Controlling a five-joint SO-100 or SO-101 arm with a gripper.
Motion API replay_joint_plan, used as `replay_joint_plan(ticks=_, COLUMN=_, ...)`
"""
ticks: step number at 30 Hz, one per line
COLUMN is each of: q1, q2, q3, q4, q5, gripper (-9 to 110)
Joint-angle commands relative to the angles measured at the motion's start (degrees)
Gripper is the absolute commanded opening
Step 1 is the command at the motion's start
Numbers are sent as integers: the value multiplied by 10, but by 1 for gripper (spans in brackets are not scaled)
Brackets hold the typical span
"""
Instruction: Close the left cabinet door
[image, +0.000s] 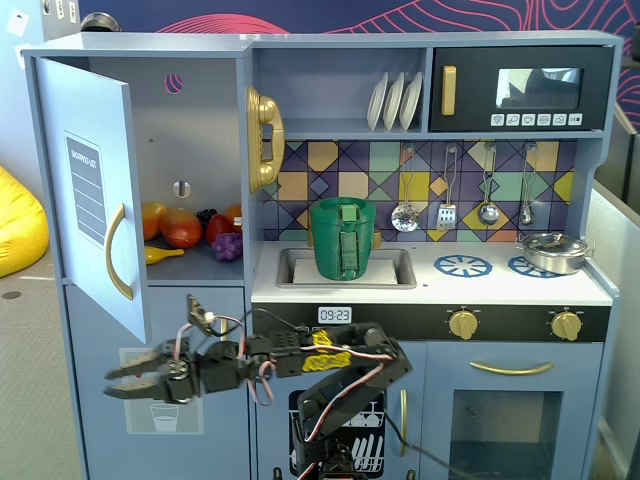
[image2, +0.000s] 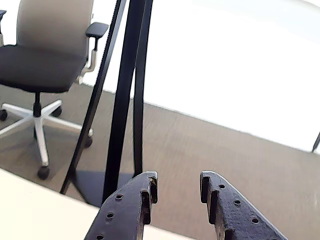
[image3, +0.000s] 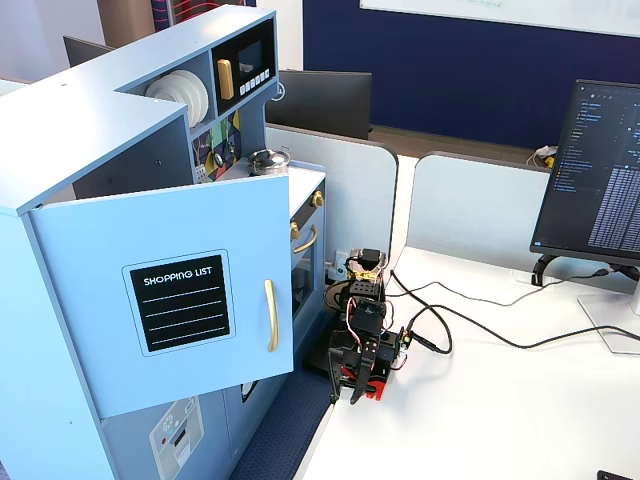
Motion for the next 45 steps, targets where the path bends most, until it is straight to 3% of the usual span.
replay_joint_plan(ticks=1, q1=4, q2=-112, q3=-125, q4=-65, q5=-30, gripper=0)
replay_joint_plan(ticks=15, q1=105, q2=-328, q3=-346, q4=-78, q5=-63, gripper=0)
replay_joint_plan(ticks=25, q1=202, q2=-284, q3=-297, q4=-85, q5=-58, gripper=0)
replay_joint_plan(ticks=39, q1=482, q2=-223, q3=-299, q4=-83, q5=-13, gripper=0)
replay_joint_plan(ticks=45, q1=529, q2=-237, q3=-309, q4=-103, q5=-5, gripper=0)
